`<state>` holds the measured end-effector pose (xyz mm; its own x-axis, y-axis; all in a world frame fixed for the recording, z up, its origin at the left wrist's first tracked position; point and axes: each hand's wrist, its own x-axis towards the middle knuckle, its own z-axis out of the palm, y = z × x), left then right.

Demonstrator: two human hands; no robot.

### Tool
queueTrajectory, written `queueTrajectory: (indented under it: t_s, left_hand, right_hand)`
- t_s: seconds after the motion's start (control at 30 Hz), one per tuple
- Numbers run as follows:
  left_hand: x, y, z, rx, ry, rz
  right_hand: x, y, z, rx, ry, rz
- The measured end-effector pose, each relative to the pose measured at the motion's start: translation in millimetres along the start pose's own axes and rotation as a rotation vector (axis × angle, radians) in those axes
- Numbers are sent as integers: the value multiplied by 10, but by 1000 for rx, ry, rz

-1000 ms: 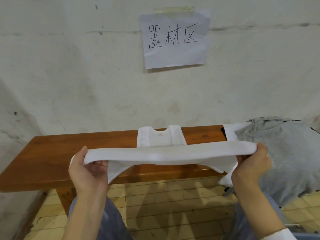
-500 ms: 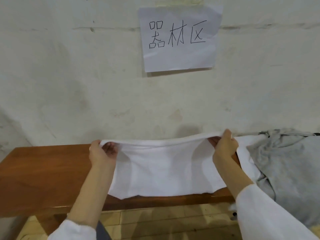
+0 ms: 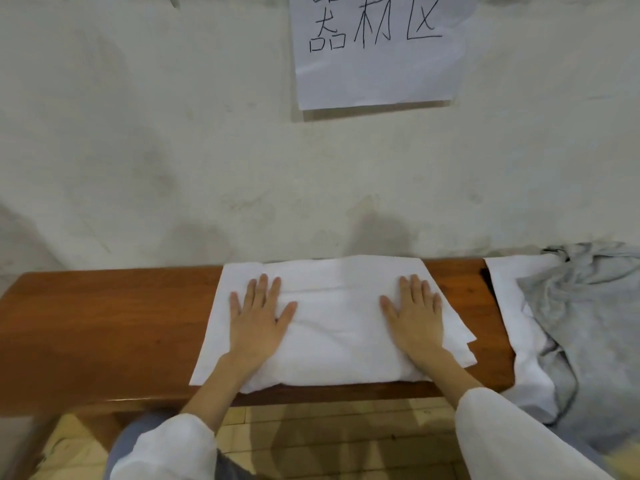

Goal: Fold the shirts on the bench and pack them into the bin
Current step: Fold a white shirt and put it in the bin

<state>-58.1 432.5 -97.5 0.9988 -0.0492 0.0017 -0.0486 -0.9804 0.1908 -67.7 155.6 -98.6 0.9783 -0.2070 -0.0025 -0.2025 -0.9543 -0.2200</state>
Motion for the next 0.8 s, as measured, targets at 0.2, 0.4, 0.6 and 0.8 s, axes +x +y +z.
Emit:
queueTrajectory:
  t_s: [0.2,0.4,0.6,0.8]
  left_hand:
    - [-284,-88,-83,-94,9,1]
    - [-679,199,-73,16,-101,123]
    - [-754,137,-58,41,-185,85]
    - [-572,347,-66,33,-103,212]
  right_hand:
    - [-299,126,-71,-25,-53,160]
    - [-326,-132,-147,28,-92,-100]
    - [-251,-302,-160,-73,-198,95]
    - [46,-1131,-124,54,-235,-418]
